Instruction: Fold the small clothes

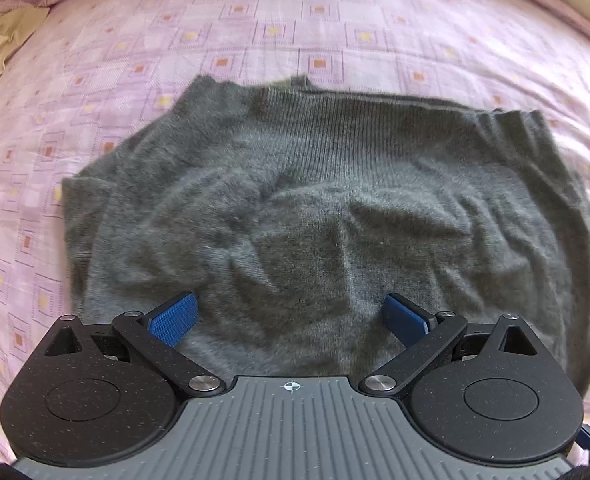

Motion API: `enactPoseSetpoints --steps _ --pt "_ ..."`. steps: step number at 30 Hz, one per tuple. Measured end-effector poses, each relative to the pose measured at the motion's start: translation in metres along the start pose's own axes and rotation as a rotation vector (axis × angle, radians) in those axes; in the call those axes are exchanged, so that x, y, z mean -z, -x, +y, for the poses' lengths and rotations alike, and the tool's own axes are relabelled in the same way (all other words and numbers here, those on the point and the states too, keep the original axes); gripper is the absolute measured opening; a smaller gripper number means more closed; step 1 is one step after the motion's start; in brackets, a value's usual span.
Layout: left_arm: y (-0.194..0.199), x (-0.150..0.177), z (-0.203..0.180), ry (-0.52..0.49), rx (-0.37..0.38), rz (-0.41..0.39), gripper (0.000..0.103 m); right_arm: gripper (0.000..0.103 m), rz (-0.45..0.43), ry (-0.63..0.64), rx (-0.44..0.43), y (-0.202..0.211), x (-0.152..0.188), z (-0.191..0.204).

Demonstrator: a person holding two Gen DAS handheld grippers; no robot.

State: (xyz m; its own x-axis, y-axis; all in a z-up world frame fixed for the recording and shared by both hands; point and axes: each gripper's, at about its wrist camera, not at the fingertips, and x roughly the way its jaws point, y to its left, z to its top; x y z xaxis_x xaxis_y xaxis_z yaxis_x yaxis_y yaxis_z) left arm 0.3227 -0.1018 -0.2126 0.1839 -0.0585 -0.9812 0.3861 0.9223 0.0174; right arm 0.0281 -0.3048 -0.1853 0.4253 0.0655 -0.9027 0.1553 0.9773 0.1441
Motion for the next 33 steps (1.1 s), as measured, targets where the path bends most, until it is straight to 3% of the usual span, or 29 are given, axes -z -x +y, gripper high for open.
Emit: enactPoseSetpoints --steps 10,17,19,24,27,29,33 --pt "-0.024 -0.004 0.009 0.045 0.019 0.043 0.103 0.103 0.008 -0.101 -0.144 0.010 -0.002 -0.028" --pt "-0.027 -0.006 0.008 0.045 0.016 0.045 0.103 0.102 0.100 -0.281 -0.271 0.016 -0.016 -0.056" --pt "-0.026 -0.004 0.007 0.044 0.015 0.041 0.103 0.102 0.060 -0.327 -0.276 0.029 -0.021 -0.064" --pt "-0.021 -0.001 0.006 0.044 0.024 0.035 0.103 0.102 -0.056 -0.286 -0.256 0.055 -0.047 -0.067" --pt "-0.004 -0.001 0.011 0.074 0.063 -0.016 0.091 0.102 -0.067 -0.299 -0.251 0.051 -0.062 -0.072" --pt "0.003 -0.005 0.012 0.076 0.079 -0.045 0.090 0.103 -0.067 -0.305 -0.251 0.045 -0.068 -0.075" --pt "-0.006 -0.023 0.010 0.058 0.039 -0.056 0.090 0.102 -0.064 -0.302 -0.240 0.035 -0.077 -0.074"
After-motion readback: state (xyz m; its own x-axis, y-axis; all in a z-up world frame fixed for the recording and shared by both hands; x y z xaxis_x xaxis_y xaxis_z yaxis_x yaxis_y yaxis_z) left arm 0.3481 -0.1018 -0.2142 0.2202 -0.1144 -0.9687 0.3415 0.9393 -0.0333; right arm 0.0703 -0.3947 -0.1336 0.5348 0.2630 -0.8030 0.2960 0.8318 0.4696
